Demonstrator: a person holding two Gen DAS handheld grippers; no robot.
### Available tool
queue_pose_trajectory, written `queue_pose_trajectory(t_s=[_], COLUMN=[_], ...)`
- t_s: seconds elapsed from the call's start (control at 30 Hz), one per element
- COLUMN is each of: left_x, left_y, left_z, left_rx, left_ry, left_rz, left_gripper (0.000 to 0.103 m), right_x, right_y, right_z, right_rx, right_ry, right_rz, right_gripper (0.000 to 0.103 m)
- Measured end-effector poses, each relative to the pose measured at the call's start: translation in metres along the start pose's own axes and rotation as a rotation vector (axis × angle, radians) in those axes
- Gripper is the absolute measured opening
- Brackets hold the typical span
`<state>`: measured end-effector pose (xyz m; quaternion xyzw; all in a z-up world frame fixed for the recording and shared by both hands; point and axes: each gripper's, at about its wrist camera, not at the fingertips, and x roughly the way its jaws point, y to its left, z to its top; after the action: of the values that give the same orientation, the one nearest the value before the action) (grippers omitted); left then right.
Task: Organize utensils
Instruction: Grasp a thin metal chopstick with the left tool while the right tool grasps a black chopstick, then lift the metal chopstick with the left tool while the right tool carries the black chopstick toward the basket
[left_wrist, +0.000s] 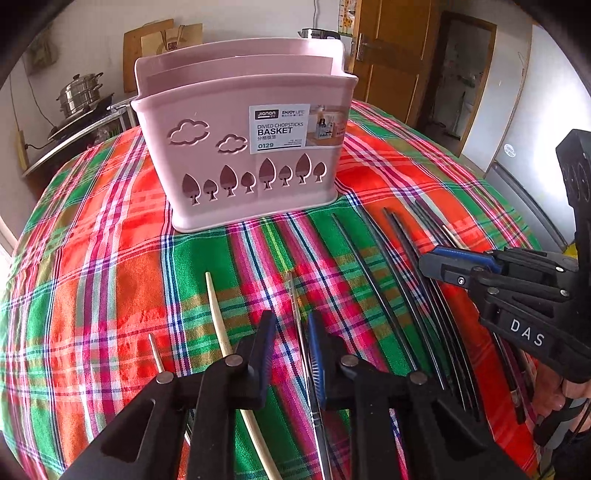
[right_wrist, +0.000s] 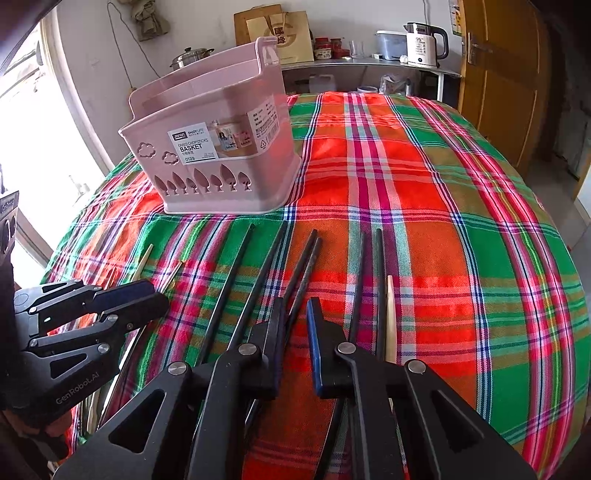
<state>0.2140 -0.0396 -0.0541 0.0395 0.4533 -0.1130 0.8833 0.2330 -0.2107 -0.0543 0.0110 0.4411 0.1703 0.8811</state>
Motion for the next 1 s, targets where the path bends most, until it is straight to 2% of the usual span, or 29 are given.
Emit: queue_pose_trajectory(t_s=[0.17, 0.33, 0.5, 0.6, 0.77, 1.0], left_x=[0.004, 0.008, 0.009, 0.005, -0.019, -0.070], left_y=[-0.010, -0.018, -0.017, -0.009, -0.007, -0.005], left_z=[0.004, 0.012, 0.016, 0.017, 0.019, 0.033], left_rx=[0.040, 0.068, 0.059, 0.013, -0.004, -0.004], left_ry=[0.000, 0.024, 0.040, 0.042, -0.010, -0.111], left_rz=[0.040, 0.052, 0.024, -0.036, -0.085, -0.114], left_gripper=[0.015, 0.008, 0.004, 0.004, 0.004, 0.004], right_x=[0.005, 0.013, 0.017, 0.011, -0.011, -0.055], right_y=[0.000, 0.001, -0.003, -0.005, -0.004, 0.002], right_z=[0.003, 0.014, 0.019, 0.018, 0.019, 0.030], right_rx=[0.000, -0.008, 0.000, 0.015, 0.017, 0.003], right_ry=[0.020, 0.048, 0.065, 0.051, 0.001, -0.101], right_rz=[-0.010, -0.016, 0.001, 0.023, 0.043, 0.076], right_gripper=[0.010, 0.010, 0.009, 0.008, 0.007, 0.006])
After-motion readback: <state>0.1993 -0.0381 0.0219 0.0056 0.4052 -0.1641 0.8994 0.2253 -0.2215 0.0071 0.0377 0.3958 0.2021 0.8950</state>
